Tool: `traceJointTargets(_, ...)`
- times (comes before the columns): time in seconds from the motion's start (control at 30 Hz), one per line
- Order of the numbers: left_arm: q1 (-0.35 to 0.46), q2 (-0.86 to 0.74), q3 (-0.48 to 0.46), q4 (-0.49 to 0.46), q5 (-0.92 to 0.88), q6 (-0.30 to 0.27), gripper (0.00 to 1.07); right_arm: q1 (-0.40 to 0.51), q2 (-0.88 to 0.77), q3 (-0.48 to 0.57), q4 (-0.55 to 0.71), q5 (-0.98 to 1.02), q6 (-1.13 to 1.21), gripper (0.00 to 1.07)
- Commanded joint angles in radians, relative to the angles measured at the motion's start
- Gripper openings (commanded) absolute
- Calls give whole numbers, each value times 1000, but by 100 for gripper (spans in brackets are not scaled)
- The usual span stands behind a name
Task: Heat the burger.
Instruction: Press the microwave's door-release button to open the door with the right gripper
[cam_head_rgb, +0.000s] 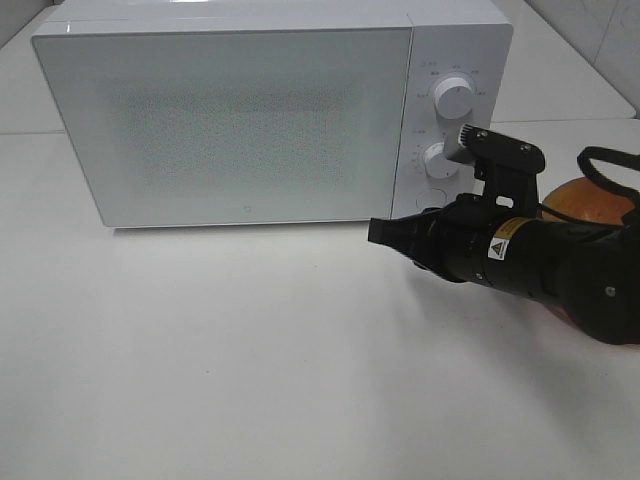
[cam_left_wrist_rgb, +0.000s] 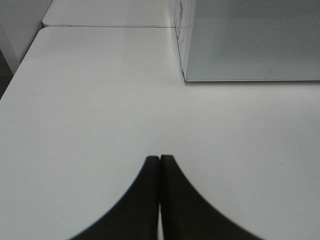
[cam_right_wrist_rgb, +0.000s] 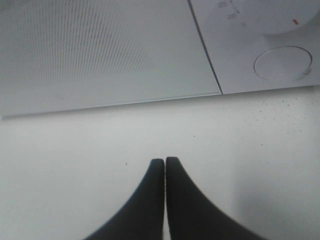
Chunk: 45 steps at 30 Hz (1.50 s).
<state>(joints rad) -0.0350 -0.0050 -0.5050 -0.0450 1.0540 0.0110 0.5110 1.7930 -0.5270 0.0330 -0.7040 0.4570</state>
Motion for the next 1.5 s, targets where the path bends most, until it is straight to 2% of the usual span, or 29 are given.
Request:
traceJointTargets(0.03, 1, -20, 1, -3, -14, 1, 0, 2, 47, -2, 71, -128, 202, 0)
traceJointTargets(0.3, 1, -20, 1, -3, -14, 1, 0, 2, 109, -2, 150, -246, 398, 0)
traceJointTargets(0.4, 1, -20, 1, -3, -14, 0, 0, 2, 133, -2, 193, -290, 479, 0)
traceJointTargets(0.47, 1, -20, 1, -3, -14, 0, 0, 2, 152, -2, 267, -324, 557, 0)
traceJointTargets(0.63, 1, -20, 1, -3, -14, 0, 0, -1, 185, -15, 328, -325, 653, 0)
traceJointTargets(0.83, 1, -20, 1, -3, -14, 0, 0, -1, 204, -55, 332, -320, 676, 0)
traceJointTargets(1.0, 1, -20, 1, -3, -14, 0, 0, -1, 228, -119, 435, -309, 673, 0)
traceJointTargets(1.5, 1, -20, 1, -3, -14, 0, 0, -1, 293, -204, 494, -289, 671, 0)
